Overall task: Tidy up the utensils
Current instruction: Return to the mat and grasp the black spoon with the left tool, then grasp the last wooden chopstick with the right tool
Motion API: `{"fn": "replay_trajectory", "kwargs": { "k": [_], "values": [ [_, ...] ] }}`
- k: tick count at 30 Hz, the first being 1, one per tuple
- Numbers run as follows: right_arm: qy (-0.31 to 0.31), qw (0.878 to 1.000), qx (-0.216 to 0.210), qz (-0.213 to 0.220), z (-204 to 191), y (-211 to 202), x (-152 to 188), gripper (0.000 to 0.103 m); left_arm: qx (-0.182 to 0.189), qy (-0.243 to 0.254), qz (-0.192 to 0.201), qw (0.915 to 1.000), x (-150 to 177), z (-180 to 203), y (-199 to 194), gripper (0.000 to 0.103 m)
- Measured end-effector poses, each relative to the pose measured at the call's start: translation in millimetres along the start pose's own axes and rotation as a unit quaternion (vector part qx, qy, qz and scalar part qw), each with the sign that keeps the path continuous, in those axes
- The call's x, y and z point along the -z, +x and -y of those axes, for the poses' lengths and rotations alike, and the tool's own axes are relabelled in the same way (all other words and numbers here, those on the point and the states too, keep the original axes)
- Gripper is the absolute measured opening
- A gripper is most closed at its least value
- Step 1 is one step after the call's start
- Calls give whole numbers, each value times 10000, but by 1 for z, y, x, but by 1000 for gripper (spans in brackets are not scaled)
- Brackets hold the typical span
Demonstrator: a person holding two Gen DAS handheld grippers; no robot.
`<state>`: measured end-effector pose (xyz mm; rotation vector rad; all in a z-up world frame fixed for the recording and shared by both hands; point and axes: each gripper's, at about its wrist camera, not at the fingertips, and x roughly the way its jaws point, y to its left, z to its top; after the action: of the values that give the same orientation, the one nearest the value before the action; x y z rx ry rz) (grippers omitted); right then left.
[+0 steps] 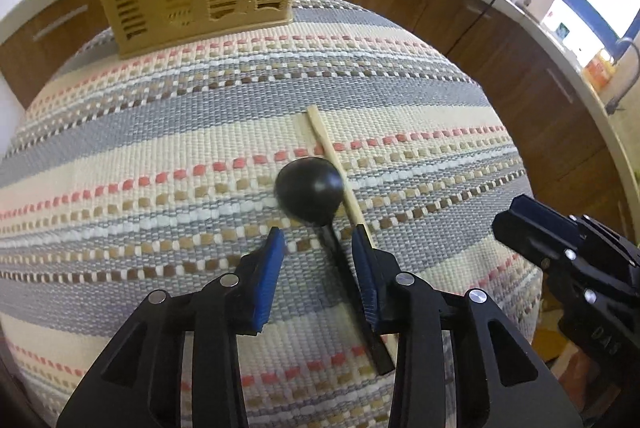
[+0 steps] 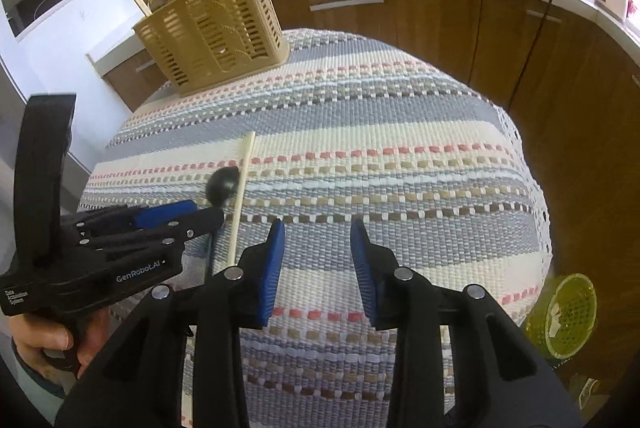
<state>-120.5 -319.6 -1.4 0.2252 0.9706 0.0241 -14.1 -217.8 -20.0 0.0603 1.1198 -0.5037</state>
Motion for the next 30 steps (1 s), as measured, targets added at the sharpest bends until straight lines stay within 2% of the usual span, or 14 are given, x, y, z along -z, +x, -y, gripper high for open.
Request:
{"fn": "replay_trajectory", "kwargs": {
  "k": [3,5,6,9,12,19,21,23,25,27,30],
  "values": [
    [31,10000,-32,-26,3,3,1,31,-229,177,35,9996,-1,11,5,33],
    [45,10000,-44,-44,3,4,1,31,-553,370,89,9977,0,17,8,14],
    [49,9999,-66,-59,3,5,1,31,-681,458,110,9966,0,18,8,11],
    [5,9998,-133,-140,0,10,0,31,-535,395,106,9977,-1,10,7,4],
    [-130,9992,-266,-277,-12,18,-4,31,-316,218,101,9992,-1,-4,2,4],
    [-505,9947,-450,-771,-51,52,-23,31,-457,-170,162,9987,10,-49,-16,4],
    [-585,9928,-422,-958,-60,63,-27,22,-516,-384,161,9978,12,-68,-22,4],
    [-698,9910,-320,-1098,-69,73,-29,21,-654,-532,193,9963,14,-83,-26,5],
    [-1014,9886,-20,-1109,-82,77,-31,17,-713,-566,221,9956,16,-91,-30,5],
    [-1329,9839,317,-1151,-93,80,-30,8,-632,-635,149,9959,16,-96,-30,6],
    [-1656,9764,416,-1321,-100,81,-30,5,-511,-549,57,9972,16,-100,-33,6]
  ]
}}
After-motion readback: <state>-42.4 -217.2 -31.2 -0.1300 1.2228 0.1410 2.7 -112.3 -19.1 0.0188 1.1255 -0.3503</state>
